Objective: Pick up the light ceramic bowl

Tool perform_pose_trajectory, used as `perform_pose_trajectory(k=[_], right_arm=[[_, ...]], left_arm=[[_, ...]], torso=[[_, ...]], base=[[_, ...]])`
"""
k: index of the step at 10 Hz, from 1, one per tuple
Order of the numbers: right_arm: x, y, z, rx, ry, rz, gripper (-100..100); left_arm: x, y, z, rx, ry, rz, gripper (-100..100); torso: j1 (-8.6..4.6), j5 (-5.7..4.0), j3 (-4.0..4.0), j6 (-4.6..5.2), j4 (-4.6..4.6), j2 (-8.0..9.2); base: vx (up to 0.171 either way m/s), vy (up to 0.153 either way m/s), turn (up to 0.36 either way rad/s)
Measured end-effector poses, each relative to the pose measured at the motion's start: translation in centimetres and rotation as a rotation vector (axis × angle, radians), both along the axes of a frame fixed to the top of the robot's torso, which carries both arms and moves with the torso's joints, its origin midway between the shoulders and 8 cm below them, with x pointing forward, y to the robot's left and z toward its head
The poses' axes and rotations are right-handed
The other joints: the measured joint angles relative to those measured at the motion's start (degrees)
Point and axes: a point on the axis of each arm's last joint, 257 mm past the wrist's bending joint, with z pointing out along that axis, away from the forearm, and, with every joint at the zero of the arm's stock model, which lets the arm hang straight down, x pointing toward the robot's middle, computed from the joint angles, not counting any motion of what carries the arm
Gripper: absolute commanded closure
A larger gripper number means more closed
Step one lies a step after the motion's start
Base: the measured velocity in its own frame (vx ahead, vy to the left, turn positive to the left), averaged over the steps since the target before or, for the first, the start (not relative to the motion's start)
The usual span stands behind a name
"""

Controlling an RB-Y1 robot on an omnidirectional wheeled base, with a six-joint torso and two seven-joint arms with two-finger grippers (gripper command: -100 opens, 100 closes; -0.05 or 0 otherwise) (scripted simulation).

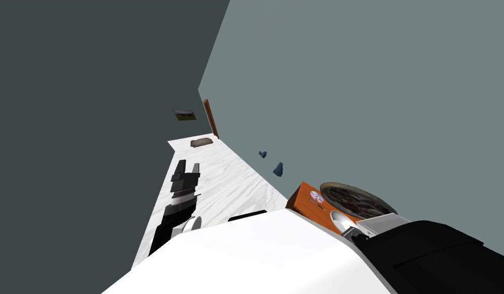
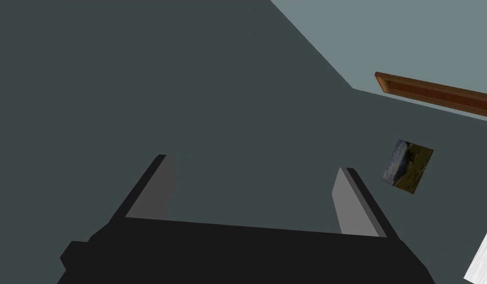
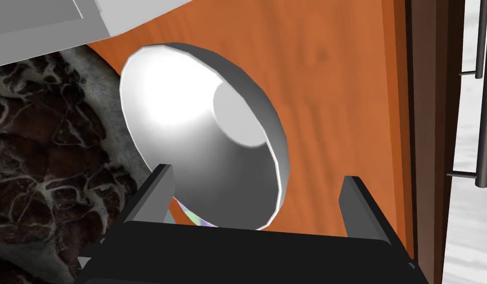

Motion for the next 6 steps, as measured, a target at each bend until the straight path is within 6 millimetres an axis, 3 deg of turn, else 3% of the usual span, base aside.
perform_pose_trajectory(k=[2,4,5,6], right_arm=[[-0.33,1.78,-1.32,0.017,0.021,0.016,-100],[-0.26,1.87,-1.54,0.02,0.024,0.02,-100],[-0.26,1.89,-1.55,0.02,0.024,0.021,0],[-0.26,1.88,-1.55,0.02,0.024,0.021,-100]], left_arm=[[0.0,0.0,0.0,0.0,0.0,0.0,0],[0.0,0.0,0.0,0.0,0.0,0.0,0],[0.0,0.0,0.0,0.0,0.0,0.0,0],[0.0,0.0,0.0,0.0,0.0,0.0,0]], torso=[[0.12,0.03,0.03,0.02,0.01,0.05],[0.27,0.07,0.06,0.03,0.02,0.11],[0.29,0.07,0.06,0.02,0.02,0.11],[0.29,0.07,0.06,0.02,0.02,0.11]], base=[[0.007,-0.028,0.016],[-0.001,0.0,-0.005],[0.0,0.0,0.0],[-0.048,-0.083,0.066]])
